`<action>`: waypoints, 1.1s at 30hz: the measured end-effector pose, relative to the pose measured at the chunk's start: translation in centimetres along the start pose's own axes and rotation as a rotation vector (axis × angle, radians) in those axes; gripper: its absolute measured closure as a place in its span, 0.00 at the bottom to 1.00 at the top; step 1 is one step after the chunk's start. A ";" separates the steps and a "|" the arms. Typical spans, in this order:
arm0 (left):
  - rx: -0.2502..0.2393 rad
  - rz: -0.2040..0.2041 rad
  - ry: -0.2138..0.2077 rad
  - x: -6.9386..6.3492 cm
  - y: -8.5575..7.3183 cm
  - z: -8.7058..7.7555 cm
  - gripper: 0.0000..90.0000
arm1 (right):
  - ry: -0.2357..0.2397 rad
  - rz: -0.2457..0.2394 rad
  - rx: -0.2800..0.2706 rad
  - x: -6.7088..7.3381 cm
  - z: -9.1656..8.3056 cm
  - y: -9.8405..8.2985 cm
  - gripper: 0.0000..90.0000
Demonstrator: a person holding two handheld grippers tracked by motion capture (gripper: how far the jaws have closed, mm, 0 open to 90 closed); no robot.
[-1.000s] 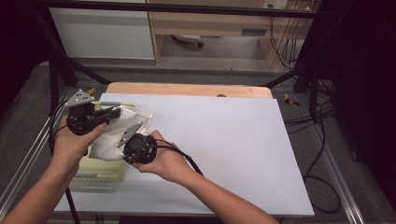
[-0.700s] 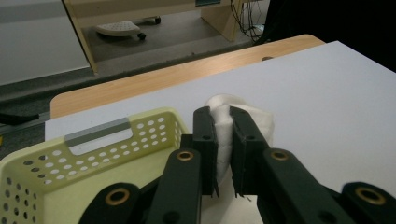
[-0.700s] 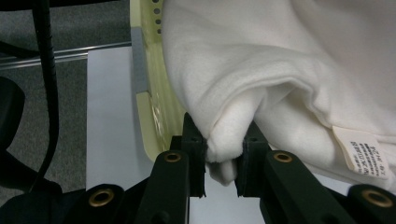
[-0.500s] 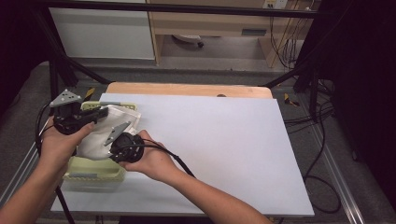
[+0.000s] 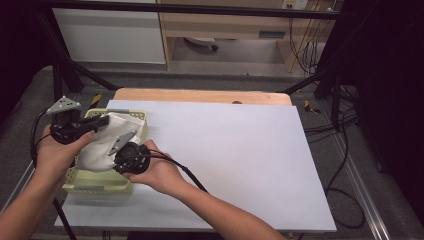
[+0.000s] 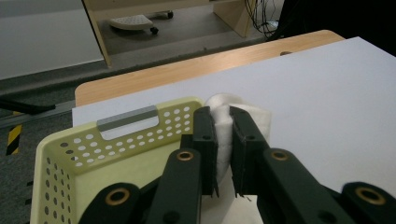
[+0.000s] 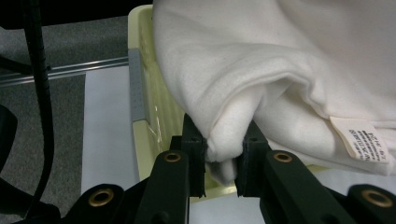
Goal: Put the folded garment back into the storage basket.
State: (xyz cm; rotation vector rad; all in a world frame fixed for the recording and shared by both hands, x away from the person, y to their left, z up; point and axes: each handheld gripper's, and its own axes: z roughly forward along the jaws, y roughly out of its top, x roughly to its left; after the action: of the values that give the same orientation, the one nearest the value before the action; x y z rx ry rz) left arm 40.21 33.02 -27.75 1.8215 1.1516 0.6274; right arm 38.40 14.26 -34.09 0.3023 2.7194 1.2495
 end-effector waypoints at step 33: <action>0.032 0.002 0.021 2.3 -1.1 -0.5 0.91 | 0.026 0.019 -0.038 0.6 2.1 0.4 0.86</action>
State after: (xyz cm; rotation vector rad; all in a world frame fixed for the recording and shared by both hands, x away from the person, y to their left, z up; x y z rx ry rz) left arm 40.36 35.45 -28.58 1.8471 1.1803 0.6343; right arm 38.29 16.20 -35.17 0.3108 2.7174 1.3175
